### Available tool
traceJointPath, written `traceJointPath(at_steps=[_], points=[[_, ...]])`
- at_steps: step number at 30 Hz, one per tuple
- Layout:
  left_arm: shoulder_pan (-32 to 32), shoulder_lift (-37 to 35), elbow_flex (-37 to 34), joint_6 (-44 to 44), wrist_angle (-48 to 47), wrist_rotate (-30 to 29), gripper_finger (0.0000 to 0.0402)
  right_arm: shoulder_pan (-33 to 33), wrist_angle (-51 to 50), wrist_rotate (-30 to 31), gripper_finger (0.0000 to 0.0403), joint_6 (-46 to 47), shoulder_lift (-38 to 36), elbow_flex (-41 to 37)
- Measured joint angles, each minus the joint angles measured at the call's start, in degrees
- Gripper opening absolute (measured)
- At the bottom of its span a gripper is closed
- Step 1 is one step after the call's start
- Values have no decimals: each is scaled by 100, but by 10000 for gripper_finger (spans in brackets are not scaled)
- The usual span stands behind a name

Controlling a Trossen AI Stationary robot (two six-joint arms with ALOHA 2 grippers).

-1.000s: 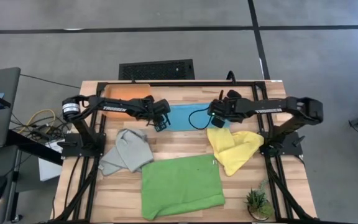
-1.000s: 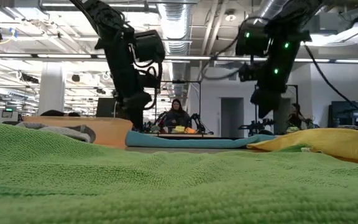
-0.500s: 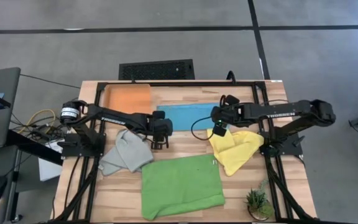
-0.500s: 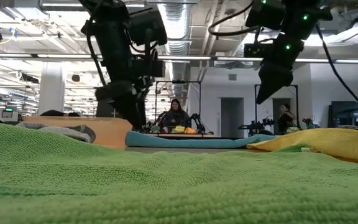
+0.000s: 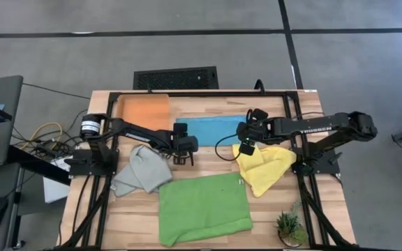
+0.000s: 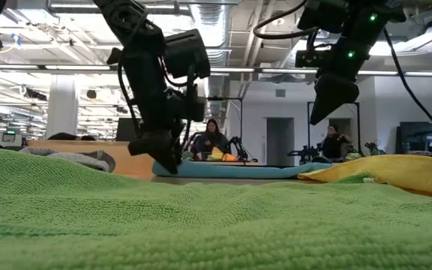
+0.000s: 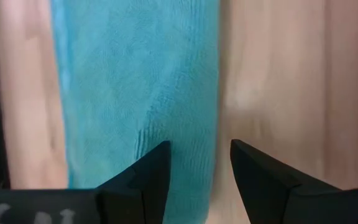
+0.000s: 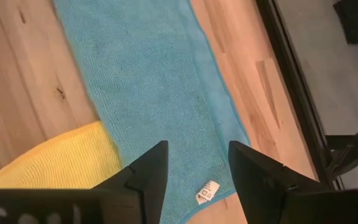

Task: Fold microfiber towels
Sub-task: Fold the blue microfiber cloth

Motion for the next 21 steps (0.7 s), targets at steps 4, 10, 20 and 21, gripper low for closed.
traceJointPath(at_steps=[4, 10, 20, 21], points=[[-17, -100, 1, -6, -35, 27, 160, 0, 2, 0, 192, 0, 2, 0], [-136, -177, 6, -4, -44, 63, 160, 0, -3, -2, 188, 0, 2, 0], [179, -77, 4, 33, 56, 540, 160, 2, -3, -2, 189, 2, 2, 0], [227, -68, -3, 35, 42, 556, 160, 2, -1, -2, 188, 2, 2, 0]])
